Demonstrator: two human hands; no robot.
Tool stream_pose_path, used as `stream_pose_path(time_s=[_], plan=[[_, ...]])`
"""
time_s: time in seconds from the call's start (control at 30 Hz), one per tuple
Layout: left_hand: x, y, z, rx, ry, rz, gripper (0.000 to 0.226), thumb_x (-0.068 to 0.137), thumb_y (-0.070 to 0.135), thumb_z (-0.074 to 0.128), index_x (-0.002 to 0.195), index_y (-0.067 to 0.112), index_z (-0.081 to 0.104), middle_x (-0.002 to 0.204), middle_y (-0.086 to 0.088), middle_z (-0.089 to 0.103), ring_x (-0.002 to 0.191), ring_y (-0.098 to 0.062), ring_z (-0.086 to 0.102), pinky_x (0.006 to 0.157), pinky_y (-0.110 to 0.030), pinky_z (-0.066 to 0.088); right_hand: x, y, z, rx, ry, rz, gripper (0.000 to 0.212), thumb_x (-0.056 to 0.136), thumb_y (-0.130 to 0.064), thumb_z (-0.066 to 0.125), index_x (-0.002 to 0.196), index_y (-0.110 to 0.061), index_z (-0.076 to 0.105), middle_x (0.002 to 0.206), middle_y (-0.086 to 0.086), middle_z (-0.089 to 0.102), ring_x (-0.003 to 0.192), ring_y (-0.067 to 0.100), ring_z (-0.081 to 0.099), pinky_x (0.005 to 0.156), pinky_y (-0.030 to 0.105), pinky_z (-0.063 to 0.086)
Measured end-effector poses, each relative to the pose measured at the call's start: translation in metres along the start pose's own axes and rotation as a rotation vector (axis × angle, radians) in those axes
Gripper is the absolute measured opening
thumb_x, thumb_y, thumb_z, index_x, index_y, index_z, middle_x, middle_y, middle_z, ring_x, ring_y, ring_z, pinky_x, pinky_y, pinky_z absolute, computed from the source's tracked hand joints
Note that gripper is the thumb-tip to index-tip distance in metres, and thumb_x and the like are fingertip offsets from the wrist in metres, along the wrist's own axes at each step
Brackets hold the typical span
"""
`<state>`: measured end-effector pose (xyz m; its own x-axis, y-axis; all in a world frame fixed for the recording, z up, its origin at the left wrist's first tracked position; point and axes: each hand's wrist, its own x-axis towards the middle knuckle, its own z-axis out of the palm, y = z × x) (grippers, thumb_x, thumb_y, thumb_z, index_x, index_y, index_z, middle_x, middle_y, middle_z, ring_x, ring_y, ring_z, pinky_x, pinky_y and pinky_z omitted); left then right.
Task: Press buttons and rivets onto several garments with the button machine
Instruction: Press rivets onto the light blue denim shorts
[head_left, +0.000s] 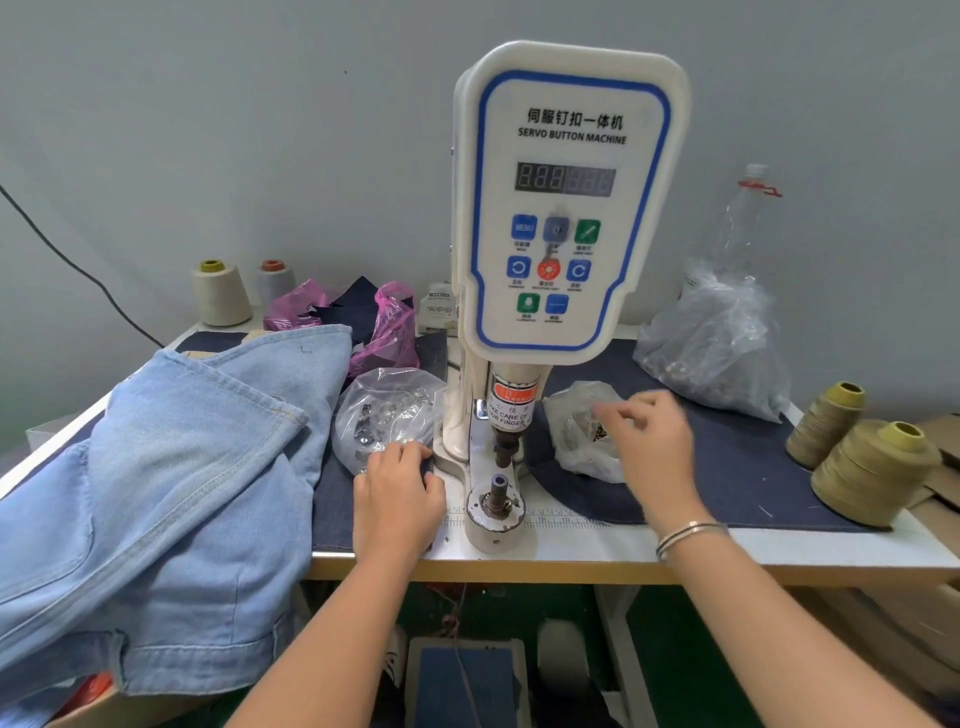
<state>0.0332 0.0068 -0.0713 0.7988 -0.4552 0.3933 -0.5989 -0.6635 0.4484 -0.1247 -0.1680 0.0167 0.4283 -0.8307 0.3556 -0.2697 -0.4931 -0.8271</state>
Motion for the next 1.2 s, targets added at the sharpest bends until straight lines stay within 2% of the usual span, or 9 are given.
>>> stream_pose_path(time_s=[0.07,0.13,0.2,0.33,0.57,0.67,0.9,1.13,1.2], plan=[[0.000,0.000,0.000,0.000,-0.003,0.004,0.023,0.089,0.026,0.050,0.111,0.023,0.057,0.106,0.006,0.057,0.101,-0.012,0.047,0.087,-0.032,0.037,-0.031,-0.013,0.012,0.341,-0.165,0.397,0.014,0.084,-0.034,0.069,0.084,-0.020,0.071,0.065,-0.007,0.050,0.057,0.013,0.048,0.054,0.021,0.037],[-0.001,0.001,-0.001,-0.004,-0.002,0.004,0.023,0.090,0.025,0.050,0.112,0.022,0.057,0.108,0.005,0.057,0.102,-0.013,0.047,0.087,-0.032,0.037,-0.056,-0.017,0.025,0.515,-0.328,0.643,0.019,0.085,-0.030,0.067,0.093,-0.013,0.070,0.053,-0.005,0.042,0.041,0.008,0.031,0.042,0.019,0.028],[-0.001,0.000,-0.002,-0.008,-0.005,0.003,0.024,0.090,0.025,0.050,0.113,0.022,0.058,0.109,0.005,0.058,0.103,-0.013,0.047,0.088,-0.032,0.037,-0.069,-0.022,0.034,0.619,-0.388,0.743,0.021,0.087,-0.026,0.066,0.093,-0.006,0.068,0.050,-0.004,0.041,0.037,0.006,0.029,0.036,0.017,0.026],[-0.002,0.000,-0.002,-0.014,-0.004,0.001,0.024,0.091,0.025,0.050,0.113,0.022,0.057,0.109,0.005,0.057,0.103,-0.013,0.046,0.088,-0.031,0.036,-0.072,-0.029,0.040,0.848,-0.456,0.898,0.020,0.090,-0.023,0.063,0.099,-0.005,0.066,0.052,-0.002,0.043,0.033,0.006,0.032,0.032,0.016,0.029],[-0.001,0.001,-0.001,-0.025,0.007,-0.010,0.023,0.089,0.024,0.051,0.111,0.021,0.059,0.107,0.004,0.059,0.102,-0.014,0.048,0.087,-0.033,0.037,-0.070,-0.037,0.044,0.928,-0.487,0.983,0.021,0.092,-0.024,0.060,0.100,-0.006,0.064,0.050,-0.002,0.042,0.030,0.005,0.030,0.031,0.016,0.030],[-0.001,0.001,-0.002,-0.026,0.009,-0.008,0.023,0.089,0.024,0.052,0.111,0.021,0.059,0.106,0.004,0.059,0.101,-0.015,0.048,0.087,-0.034,0.037,-0.069,-0.040,0.048,0.934,-0.496,1.011,0.018,0.092,-0.023,0.061,0.095,-0.007,0.067,0.048,-0.004,0.041,0.030,0.005,0.027,0.033,0.017,0.029],[-0.001,0.000,-0.002,-0.026,0.012,-0.008,0.023,0.089,0.024,0.052,0.110,0.020,0.059,0.106,0.003,0.058,0.101,-0.016,0.048,0.086,-0.034,0.037,-0.068,-0.043,0.047,1.042,-0.513,1.124,0.019,0.090,-0.026,0.062,0.096,-0.010,0.070,0.049,-0.003,0.047,0.030,0.007,0.027,0.043,0.022,0.031],[-0.001,0.001,-0.002,-0.024,0.009,-0.007,0.024,0.088,0.024,0.052,0.110,0.020,0.059,0.106,0.003,0.059,0.101,-0.017,0.048,0.086,-0.034,0.037,-0.071,-0.044,0.042,1.126,-0.517,1.165,0.018,0.087,-0.026,0.065,0.090,-0.009,0.071,0.051,-0.002,0.048,0.031,0.008,0.029,0.044,0.023,0.032],[-0.001,0.001,-0.002,-0.023,0.012,-0.004,0.023,0.088,0.023,0.052,0.110,0.020,0.059,0.106,0.003,0.059,0.101,-0.017,0.048,0.086,-0.035,0.037,-0.071,-0.047,0.041,1.170,-0.509,1.179,0.019,0.087,-0.025,0.064,0.090,-0.007,0.070,0.050,-0.002,0.046,0.030,0.007,0.029,0.038,0.022,0.033]])
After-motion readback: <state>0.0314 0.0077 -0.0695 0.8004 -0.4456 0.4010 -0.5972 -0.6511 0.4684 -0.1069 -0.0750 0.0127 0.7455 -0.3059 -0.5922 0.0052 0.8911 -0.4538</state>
